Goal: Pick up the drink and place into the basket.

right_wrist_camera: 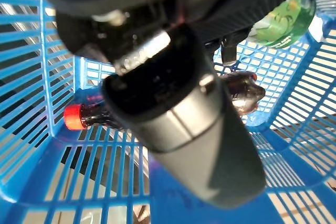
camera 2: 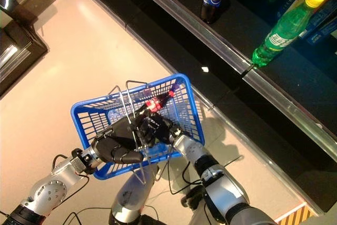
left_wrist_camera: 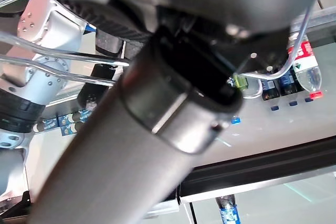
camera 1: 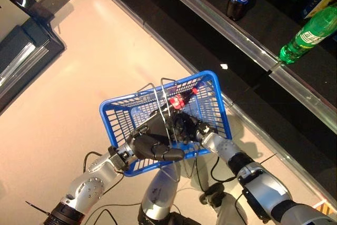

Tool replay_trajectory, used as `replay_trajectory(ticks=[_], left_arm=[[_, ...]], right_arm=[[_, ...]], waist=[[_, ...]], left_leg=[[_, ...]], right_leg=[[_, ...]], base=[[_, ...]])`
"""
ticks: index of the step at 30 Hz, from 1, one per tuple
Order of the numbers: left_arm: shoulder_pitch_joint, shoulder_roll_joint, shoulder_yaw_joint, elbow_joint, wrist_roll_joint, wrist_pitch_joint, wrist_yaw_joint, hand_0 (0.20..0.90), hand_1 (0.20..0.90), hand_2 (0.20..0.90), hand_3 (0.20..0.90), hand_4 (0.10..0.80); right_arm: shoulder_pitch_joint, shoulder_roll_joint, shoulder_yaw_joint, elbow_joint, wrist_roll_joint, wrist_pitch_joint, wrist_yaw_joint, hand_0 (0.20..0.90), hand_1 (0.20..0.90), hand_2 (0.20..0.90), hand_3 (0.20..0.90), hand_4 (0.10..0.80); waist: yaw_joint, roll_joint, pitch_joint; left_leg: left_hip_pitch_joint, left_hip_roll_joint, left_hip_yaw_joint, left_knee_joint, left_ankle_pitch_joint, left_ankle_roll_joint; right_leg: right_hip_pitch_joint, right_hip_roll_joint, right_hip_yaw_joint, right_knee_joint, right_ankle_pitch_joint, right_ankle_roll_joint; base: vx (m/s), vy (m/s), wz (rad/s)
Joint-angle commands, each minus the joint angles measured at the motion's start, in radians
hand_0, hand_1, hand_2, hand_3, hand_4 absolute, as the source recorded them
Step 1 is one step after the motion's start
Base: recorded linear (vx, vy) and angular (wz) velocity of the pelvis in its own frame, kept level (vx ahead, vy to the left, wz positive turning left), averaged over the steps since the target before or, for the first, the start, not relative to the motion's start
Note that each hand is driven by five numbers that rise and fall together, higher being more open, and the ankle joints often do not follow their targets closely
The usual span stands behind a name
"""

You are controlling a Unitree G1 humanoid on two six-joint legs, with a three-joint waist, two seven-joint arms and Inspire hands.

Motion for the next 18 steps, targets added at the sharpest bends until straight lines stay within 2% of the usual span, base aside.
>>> replay_trajectory(ticks=[1, 4, 7, 8, 18], left_arm=[[-0.095, -0.103, 0.069, -0.366, -0.143, -0.137, -0.139, 0.3, 0.3, 0.3, 0.2, 0.1], [-0.057, -0.115, 0.087, -0.351, -0.152, -0.144, -0.113, 0.3, 0.3, 0.3, 0.2, 0.1], [-0.033, -0.125, 0.103, -0.349, -0.163, -0.148, -0.118, 0.3, 0.3, 0.3, 0.2, 0.1], [-0.004, -0.139, 0.116, -0.349, -0.152, -0.162, -0.13, 0.3, 0.3, 0.3, 0.2, 0.1], [0.096, -0.195, 0.169, -0.349, -0.151, -0.187, -0.1, 0.3, 0.3, 0.3, 0.2, 0.1]], right_arm=[[-0.048, 0.024, 0.01, -0.234, 0.009, -0.082, 0.132, 0.9, 0.9, 0.9, 0.9, 0.8], [0.026, 0.008, 0.011, -0.402, 0.04, -0.164, 0.16, 0.9, 0.9, 0.9, 0.9, 0.8], [0.072, 0.003, -0.006, -0.491, 0.046, -0.195, 0.169, 0.9, 0.9, 0.9, 0.9, 0.8], [0.121, -0.003, -0.025, -0.584, 0.036, -0.238, 0.171, 0.9, 0.9, 0.9, 0.9, 0.8], [0.342, -0.051, -0.12, -0.944, -0.079, -0.299, 0.209, 0.9, 0.9, 0.9, 0.9, 0.8]], waist=[[-0.03, -0.02, -0.053], [-0.047, -0.029, -0.054], [-0.058, -0.035, -0.057], [-0.071, -0.04, -0.058], [-0.141, -0.062, -0.069]], left_leg=[[-0.025, -0.002, 0.052, 0.096, -0.05, 0.065], [-0.023, 0.006, 0.066, 0.096, -0.052, 0.067], [-0.021, 0.01, 0.071, 0.094, -0.054, 0.069], [-0.021, 0.015, 0.078, 0.095, -0.056, 0.07], [0.004, 0.04, 0.116, 0.077, -0.056, 0.07]], right_leg=[[0.002, 0.011, 0.017, -0.155, 0.25, -0.048], [-0.002, 0.012, 0.022, -0.153, 0.25, -0.046], [-0.004, 0.015, 0.027, -0.153, 0.249, -0.045], [-0.008, 0.019, 0.033, -0.153, 0.248, -0.046], [-0.008, 0.04, 0.065, -0.173, 0.251, -0.042]], base=[[0.0, 0.0, 0.0], [0.0, 0.0, 0.0], [-0.008, -0.009, -0.06], [-0.019, -0.002, -0.11], [-0.014, 0.018, -0.11]])
